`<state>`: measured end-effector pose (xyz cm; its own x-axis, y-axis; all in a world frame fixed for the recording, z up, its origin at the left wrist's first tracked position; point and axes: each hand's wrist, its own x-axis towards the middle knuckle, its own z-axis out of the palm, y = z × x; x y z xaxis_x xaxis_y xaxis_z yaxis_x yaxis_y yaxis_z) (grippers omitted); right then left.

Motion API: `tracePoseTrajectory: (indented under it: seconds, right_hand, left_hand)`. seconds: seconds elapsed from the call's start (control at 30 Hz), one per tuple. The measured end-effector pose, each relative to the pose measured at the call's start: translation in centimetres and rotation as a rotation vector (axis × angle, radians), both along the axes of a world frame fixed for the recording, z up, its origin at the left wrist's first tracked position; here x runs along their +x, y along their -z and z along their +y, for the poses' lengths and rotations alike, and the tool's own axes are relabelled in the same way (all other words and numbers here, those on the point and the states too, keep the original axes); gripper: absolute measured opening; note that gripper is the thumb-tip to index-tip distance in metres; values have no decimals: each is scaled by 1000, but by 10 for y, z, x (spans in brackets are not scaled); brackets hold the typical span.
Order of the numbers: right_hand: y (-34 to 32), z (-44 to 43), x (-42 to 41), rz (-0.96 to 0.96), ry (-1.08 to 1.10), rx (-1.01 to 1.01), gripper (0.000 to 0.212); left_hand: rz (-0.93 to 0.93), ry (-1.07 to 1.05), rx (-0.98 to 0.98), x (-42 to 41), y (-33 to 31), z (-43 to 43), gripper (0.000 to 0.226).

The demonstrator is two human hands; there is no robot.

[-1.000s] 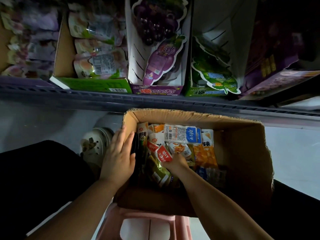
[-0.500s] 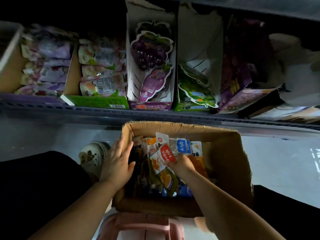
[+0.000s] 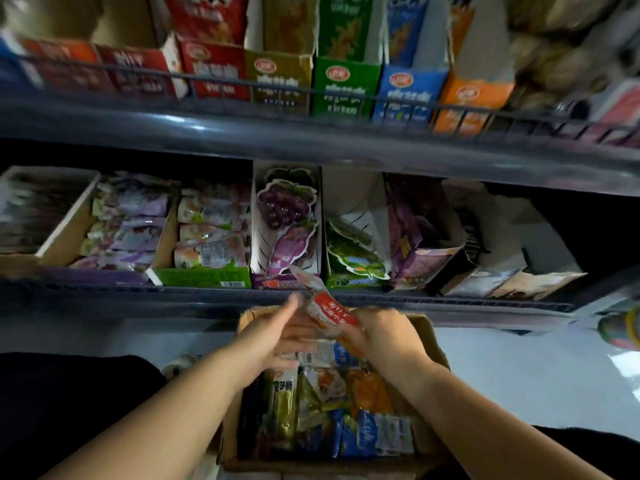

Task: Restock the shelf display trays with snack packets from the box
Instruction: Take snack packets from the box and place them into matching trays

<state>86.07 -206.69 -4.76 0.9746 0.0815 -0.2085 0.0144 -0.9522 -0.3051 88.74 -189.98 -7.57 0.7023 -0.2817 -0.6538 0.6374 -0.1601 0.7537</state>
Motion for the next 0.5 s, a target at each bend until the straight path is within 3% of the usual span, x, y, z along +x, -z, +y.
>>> tracePoseTrajectory:
  seconds: [0.13, 0.2, 0.27, 0.33, 0.4, 0.5]
  right_hand:
    - [-27, -12, -7, -630, -210, -98, 25]
    - [-28, -16, -9, -806, -327, -57, 21]
    - [-29, -15, -11, -888, -413, -23, 35]
    - [-25, -12, -12, -895, -494, 23, 41]
    - [-19, -8, -12, -881, -542, 44, 33]
    - [-13, -6, -12, -875, -549, 40, 41]
  left_hand:
    - [125, -28, -334, 6, -56, 12, 78]
    - [156, -18, -426, 8, -74, 18, 79]
    - [153, 58, -457, 7, -86, 22, 76]
    - [122, 128, -368, 11, -87, 24, 70]
    - [32, 154, -187, 14, -82, 19, 52]
    - [-97, 283, 50, 14, -75, 8, 27]
